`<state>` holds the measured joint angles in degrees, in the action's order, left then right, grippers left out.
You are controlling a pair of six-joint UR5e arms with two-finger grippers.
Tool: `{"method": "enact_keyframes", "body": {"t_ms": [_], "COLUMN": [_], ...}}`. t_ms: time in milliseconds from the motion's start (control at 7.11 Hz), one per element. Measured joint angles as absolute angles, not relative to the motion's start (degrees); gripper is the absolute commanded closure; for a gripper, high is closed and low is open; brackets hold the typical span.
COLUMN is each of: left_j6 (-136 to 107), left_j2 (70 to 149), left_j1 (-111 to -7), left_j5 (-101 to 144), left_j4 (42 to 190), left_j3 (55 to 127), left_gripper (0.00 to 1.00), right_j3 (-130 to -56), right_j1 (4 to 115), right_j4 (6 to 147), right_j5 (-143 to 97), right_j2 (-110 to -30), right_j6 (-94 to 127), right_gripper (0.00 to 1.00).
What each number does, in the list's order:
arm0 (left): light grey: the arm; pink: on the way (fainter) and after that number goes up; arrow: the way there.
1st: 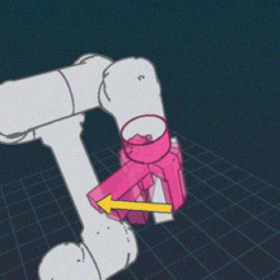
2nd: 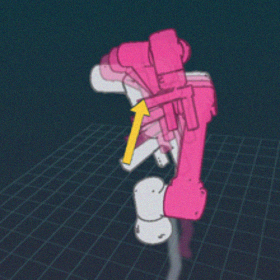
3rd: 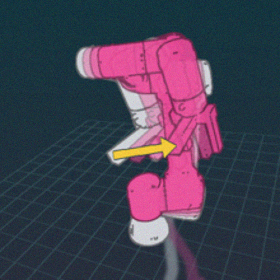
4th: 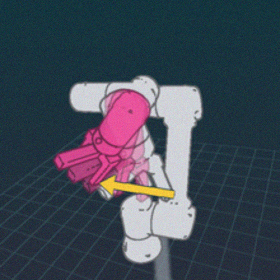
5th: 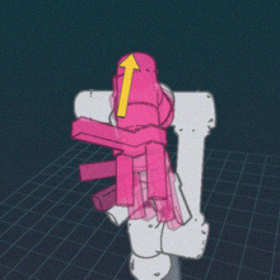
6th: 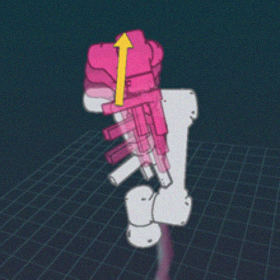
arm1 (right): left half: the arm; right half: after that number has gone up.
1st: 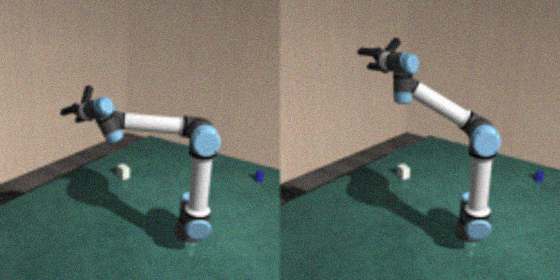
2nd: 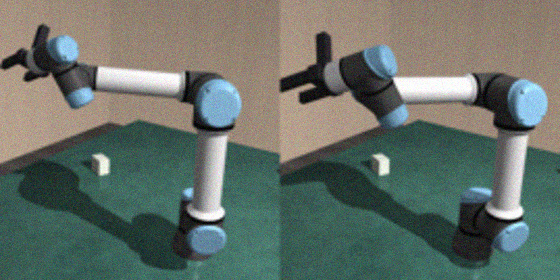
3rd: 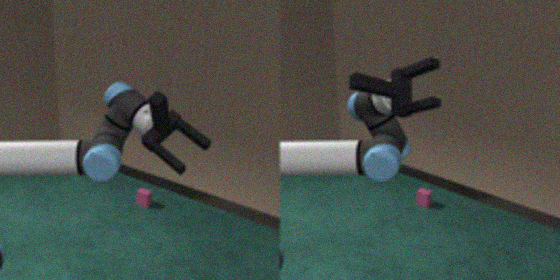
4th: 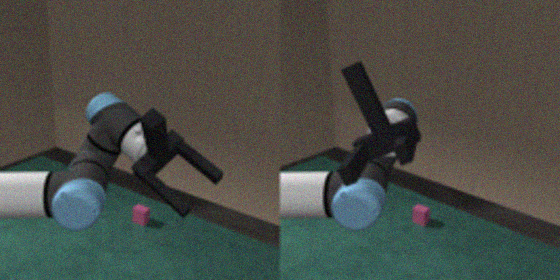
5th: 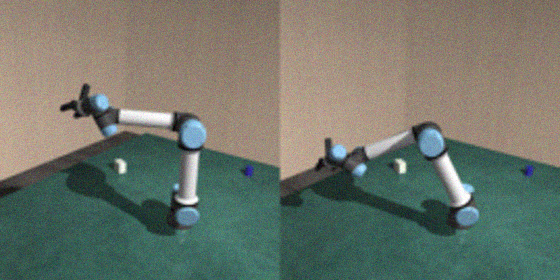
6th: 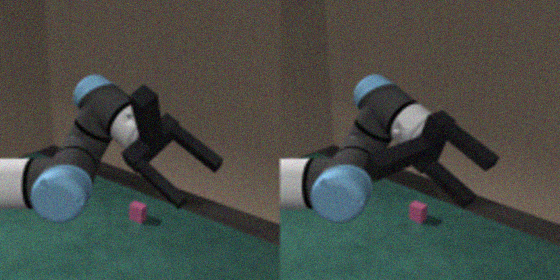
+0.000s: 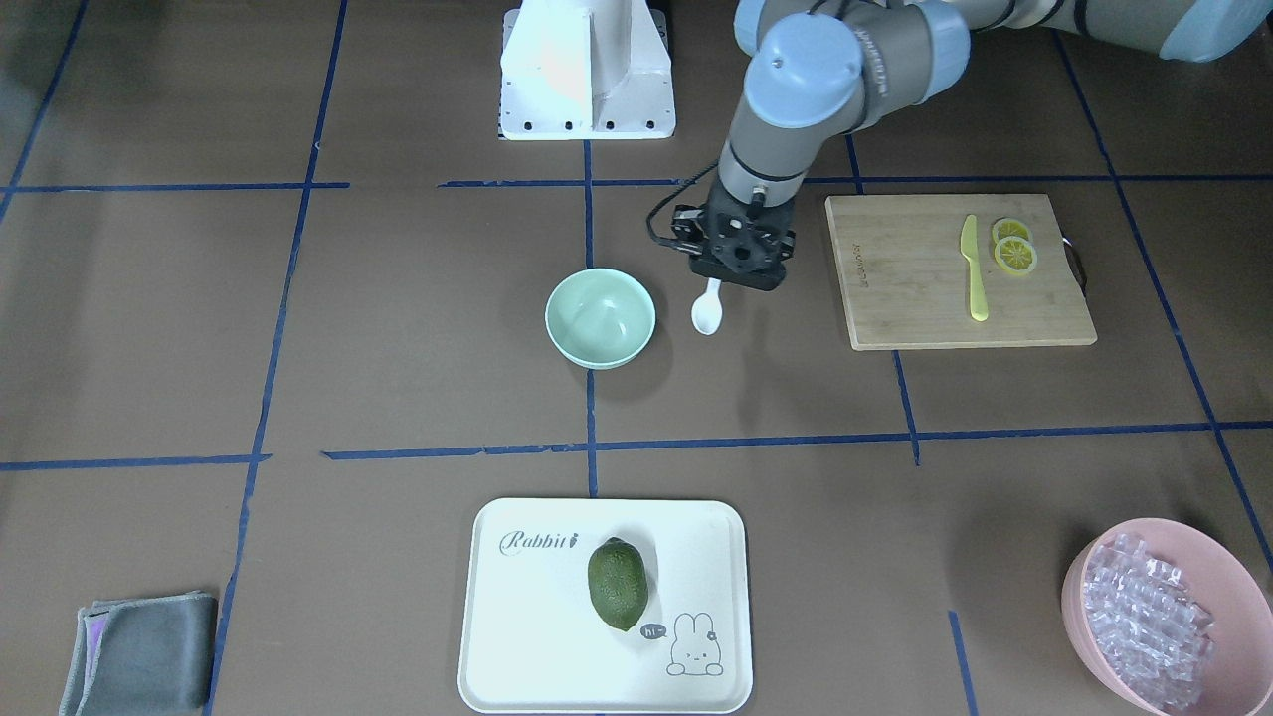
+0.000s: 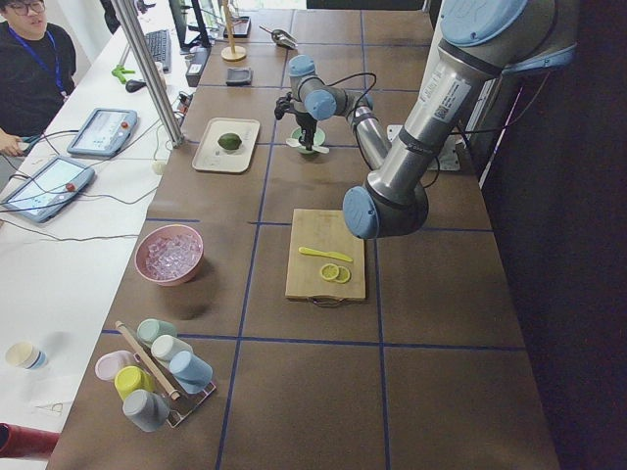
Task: Place spoon in bowl
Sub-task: 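Carry the spoon with the left gripper over the pale green bowl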
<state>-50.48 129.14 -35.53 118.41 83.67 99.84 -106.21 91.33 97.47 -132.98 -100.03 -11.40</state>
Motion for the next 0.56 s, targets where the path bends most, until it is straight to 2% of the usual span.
{"method": "enact_keyframes", "body": {"t_ms": [141,281,422,562], "left_j6": [-52.5,-53.9,-54.5,-54.5], "left_j2": [133.6,138.0,140.6,141.4], "left_j1": [-33.7,-32.0,-30.7,-29.8], "left_j5": [116.9,115.4,114.5,114.0], "left_j4": [83.6,83.7,83.9,84.2], "left_j3": [95.8,90.9,87.4,85.9], "left_gripper": [0.97,0.91,0.79,0.57], "right_j3": [-106.2,-106.1,-106.1,-106.1], "right_j1": [91.3,91.3,91.3,91.3], "right_j4": [97.5,97.5,97.5,97.5], "right_j5": [-133.0,-133.0,-133.0,-133.0], "right_j2": [-100.0,-100.0,-100.0,-100.0], "right_j6": [-11.4,-11.4,-11.4,-11.4], "right_gripper": [0.00,0.00,0.00,0.00]}}
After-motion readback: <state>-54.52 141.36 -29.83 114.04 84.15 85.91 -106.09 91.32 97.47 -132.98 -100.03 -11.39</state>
